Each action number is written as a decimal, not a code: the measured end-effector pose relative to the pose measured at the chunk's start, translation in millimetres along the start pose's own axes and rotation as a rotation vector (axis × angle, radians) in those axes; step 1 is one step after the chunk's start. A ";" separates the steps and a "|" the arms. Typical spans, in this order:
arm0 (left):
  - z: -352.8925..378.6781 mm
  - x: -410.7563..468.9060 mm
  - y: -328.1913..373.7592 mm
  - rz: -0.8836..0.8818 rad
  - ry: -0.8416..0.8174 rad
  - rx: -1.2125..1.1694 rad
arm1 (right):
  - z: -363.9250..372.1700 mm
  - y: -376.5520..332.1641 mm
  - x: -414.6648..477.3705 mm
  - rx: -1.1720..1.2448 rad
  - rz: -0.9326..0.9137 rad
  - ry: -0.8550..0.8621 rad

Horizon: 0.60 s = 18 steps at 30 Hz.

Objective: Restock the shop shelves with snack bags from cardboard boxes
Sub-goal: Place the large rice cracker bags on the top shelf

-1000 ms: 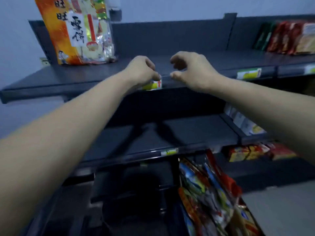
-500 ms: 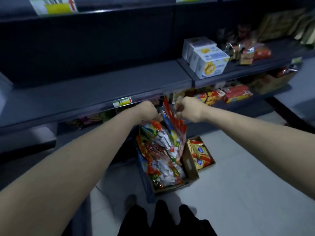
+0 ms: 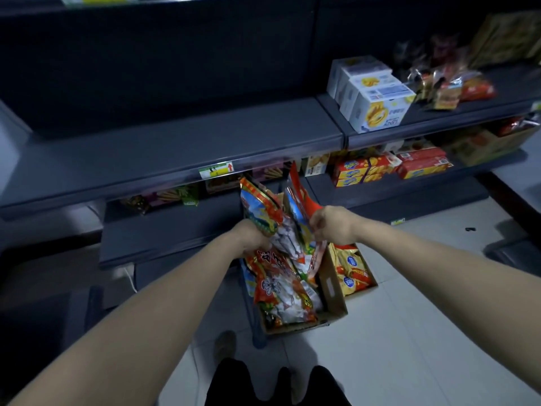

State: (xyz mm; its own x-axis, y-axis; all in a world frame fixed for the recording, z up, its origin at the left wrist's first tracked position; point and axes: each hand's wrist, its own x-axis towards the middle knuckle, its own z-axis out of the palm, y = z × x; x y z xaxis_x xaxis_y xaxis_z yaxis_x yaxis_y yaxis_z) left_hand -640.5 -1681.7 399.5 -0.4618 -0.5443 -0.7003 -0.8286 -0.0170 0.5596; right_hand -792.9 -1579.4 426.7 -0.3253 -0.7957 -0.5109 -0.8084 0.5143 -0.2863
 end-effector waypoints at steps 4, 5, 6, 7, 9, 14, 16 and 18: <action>-7.2 -2.9 7.7 0.029 0.019 -0.003 | -10.2 3.2 -0.9 -0.011 0.026 0.023; -9.3 -4.6 10.4 0.034 0.025 -0.010 | -14.3 2.5 -0.6 -0.013 0.030 0.032; -11.3 -6.0 12.7 0.039 0.024 -0.017 | -18.3 1.4 0.0 -0.012 0.034 0.039; -13.0 -5.3 13.8 0.049 0.021 -0.028 | -22.1 0.1 1.4 -0.008 0.038 0.048; -17.4 -3.4 16.5 0.067 0.015 -0.026 | -29.2 -2.5 5.8 -0.003 0.036 0.073; -26.3 2.7 18.6 0.108 0.010 0.010 | -41.6 -11.3 7.1 0.010 0.046 0.101; -29.9 4.3 20.5 0.114 -0.005 0.010 | -44.5 -14.7 7.7 -0.009 0.059 0.091; -35.6 -6.0 27.2 0.136 -0.018 0.030 | -46.8 -16.9 11.5 -0.010 0.073 0.088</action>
State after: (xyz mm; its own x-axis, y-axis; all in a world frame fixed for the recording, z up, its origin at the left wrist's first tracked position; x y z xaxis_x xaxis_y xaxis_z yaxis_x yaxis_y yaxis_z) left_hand -649.0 -1708.8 434.7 -0.5756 -0.5245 -0.6274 -0.7671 0.0805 0.6365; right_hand -805.9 -1612.2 463.6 -0.4248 -0.7817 -0.4565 -0.7860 0.5687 -0.2425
